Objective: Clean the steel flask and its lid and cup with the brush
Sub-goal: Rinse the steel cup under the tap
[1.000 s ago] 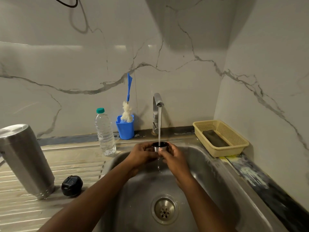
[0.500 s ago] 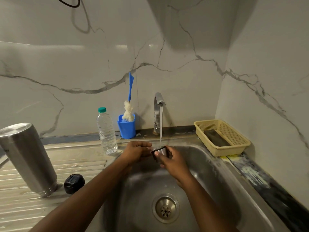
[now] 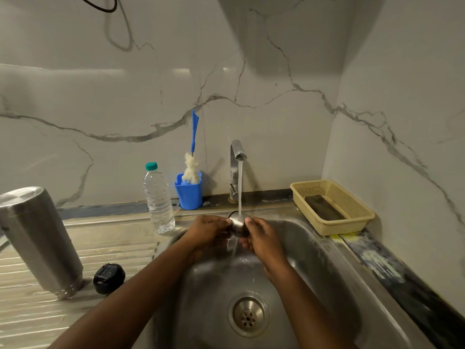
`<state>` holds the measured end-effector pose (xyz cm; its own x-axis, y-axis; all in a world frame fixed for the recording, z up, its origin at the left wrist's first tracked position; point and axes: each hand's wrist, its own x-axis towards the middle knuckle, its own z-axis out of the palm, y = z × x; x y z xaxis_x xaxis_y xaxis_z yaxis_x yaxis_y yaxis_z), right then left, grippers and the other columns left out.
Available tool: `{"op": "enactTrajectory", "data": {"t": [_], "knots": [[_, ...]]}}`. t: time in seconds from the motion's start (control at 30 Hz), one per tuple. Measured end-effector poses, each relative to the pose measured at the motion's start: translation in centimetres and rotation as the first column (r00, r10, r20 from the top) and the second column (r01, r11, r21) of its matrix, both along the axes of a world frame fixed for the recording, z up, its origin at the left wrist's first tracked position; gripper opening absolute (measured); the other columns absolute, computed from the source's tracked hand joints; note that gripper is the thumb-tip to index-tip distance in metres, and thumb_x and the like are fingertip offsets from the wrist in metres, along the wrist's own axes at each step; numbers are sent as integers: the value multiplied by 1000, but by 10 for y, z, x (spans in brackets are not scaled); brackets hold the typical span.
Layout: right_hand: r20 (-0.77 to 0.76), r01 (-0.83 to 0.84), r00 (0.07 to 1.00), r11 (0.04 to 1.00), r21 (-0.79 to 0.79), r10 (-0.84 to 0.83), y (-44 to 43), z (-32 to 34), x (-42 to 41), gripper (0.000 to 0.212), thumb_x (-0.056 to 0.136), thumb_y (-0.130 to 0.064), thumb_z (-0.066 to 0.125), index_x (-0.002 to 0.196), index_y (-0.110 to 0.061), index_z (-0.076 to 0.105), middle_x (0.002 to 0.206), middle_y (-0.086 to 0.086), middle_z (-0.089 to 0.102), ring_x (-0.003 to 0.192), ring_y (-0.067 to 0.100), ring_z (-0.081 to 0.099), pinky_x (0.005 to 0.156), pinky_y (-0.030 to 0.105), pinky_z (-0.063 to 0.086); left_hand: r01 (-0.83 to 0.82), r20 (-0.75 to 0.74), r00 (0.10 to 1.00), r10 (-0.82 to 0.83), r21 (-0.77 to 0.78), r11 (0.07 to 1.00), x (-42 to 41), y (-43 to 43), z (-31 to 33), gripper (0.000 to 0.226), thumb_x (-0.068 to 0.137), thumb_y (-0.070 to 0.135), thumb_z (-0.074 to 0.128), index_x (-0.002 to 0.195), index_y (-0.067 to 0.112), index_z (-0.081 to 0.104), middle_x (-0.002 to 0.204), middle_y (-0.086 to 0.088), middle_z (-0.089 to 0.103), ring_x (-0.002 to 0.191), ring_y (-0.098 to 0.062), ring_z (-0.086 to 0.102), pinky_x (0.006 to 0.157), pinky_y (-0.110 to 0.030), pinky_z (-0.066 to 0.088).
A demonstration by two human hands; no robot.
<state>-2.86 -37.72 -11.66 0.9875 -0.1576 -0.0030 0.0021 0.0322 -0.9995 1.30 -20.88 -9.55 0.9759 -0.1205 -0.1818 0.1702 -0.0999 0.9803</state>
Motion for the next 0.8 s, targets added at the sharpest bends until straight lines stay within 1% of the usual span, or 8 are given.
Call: {"op": "enactTrajectory", "data": {"t": [0.1,0.27,0.33,0.4,0.5,0.57,0.63,0.8], "knots": [[11,-6,1000,1000,21,6,-1,-2,2,39,103,-26,62,142,-26,56,122,2,70,97,17,73,73,24,58,-17,-26,1000,17,-30,999,0,-2,2,18,103,17,65,104,4,78,98,-16,80,102,-31,77,86,-40,65],[3,-100,995,987,-127,101,-2,-7,1,57,97,-17,70,149,-29,50,140,-5,61,116,16,65,88,30,60,23,84,996,-36,149,989,2,-1,-5,22,104,21,65,95,5,78,94,-19,78,90,-31,77,82,-39,65],[15,-144,988,961,-234,152,-2,-7,-1,66,95,-12,71,152,-30,45,137,-11,54,120,12,58,83,18,53,66,155,982,-108,258,964,3,-1,-6,21,104,22,64,99,7,79,93,-15,79,93,-31,77,87,-40,65],[37,-127,988,932,-338,148,-3,-8,0,70,93,-10,73,153,-29,44,133,-12,51,121,9,53,78,10,43,110,240,945,-220,401,909,3,-4,-3,19,104,20,64,103,9,79,94,-8,80,90,-22,77,87,-34,64],[61,-91,991,925,-370,122,-4,-10,4,62,89,-13,77,144,-29,52,126,-13,59,119,12,60,82,17,48,113,340,878,-337,537,836,1,-9,3,18,104,20,65,103,10,80,88,-3,78,77,-8,72,78,-22,59],[56,-81,993,948,-307,103,-5,-11,4,56,87,-15,81,135,-28,56,120,-10,65,111,13,65,83,23,53,64,383,871,-308,533,843,1,-11,6,15,102,19,68,101,11,81,88,-1,78,78,-9,73,79,-23,59],[52,-71,995,965,-251,87,-5,-11,3,55,85,-19,84,132,-27,56,120,-7,67,106,9,65,81,25,54,-1,392,897,-204,464,886,1,-9,6,12,100,17,70,100,11,80,90,1,79,84,-12,74,82,-28,61],[42,-80,995,985,-154,88,-2,-12,2,60,82,-28,86,133,-30,55,125,-6,65,113,16,65,93,40,61,-191,393,918,49,330,925,8,2,9,8,95,19,76,87,17,78,88,0,77,86,-15,73,76,-28,60]]}}
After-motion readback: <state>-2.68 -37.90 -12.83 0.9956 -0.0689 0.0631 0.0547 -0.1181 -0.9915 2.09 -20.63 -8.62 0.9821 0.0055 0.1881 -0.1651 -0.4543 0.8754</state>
